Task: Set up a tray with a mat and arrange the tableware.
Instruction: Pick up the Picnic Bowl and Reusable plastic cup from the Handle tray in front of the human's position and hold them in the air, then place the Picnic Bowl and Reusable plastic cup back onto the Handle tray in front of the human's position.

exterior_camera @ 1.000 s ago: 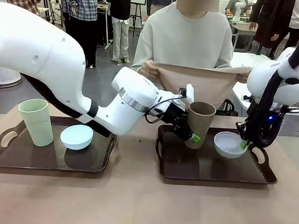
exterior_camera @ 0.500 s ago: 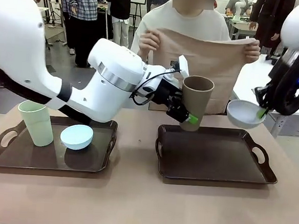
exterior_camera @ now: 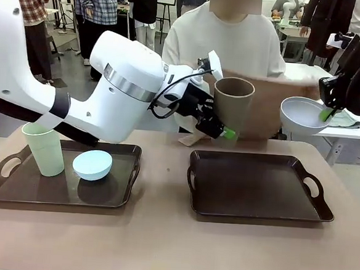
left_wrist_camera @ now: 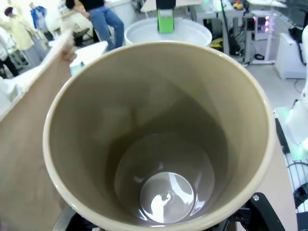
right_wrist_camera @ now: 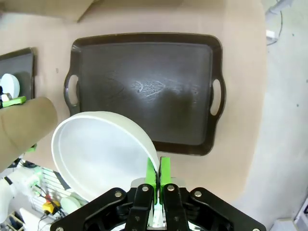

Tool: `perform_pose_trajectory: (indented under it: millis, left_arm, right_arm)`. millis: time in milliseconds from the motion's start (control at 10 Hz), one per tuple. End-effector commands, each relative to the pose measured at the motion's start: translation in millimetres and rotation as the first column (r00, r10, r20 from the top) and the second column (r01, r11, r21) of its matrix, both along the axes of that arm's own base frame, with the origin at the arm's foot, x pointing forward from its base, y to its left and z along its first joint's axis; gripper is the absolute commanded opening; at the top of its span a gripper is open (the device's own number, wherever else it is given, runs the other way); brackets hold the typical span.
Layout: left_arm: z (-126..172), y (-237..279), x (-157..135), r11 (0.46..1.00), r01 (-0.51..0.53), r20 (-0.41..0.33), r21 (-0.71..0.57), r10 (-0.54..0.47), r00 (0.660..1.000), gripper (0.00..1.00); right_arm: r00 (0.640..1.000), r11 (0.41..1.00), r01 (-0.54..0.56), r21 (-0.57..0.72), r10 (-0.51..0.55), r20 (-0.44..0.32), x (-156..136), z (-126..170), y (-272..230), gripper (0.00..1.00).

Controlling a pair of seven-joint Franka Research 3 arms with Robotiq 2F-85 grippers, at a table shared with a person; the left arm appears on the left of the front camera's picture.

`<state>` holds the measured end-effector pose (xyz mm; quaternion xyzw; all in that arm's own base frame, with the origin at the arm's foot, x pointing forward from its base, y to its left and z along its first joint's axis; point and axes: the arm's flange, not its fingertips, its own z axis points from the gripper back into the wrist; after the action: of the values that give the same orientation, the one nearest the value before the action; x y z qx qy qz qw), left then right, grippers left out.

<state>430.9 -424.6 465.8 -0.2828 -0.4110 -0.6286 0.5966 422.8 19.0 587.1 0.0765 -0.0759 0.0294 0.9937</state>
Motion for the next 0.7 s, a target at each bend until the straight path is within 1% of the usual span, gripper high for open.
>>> perform_pose_trajectory:
  millis: [0, 600]
  left_arm:
    - [-2.2, -3.5, 4.2, 1.0, 0.021, -0.001, -0.005, -0.021, 1.0, 0.0]
    - [-2.2, -3.5, 4.2, 1.0, 0.021, -0.001, -0.005, -0.021, 1.0, 0.0]
  right_arm:
    - [1.0, 1.0, 0.007, 0.0, -0.007, 0.004, 3.3, -5.7, -1.9, 0.0]
    - [1.0, 1.0, 0.007, 0.0, -0.007, 0.004, 3.3, -5.7, -1.9, 0.0]
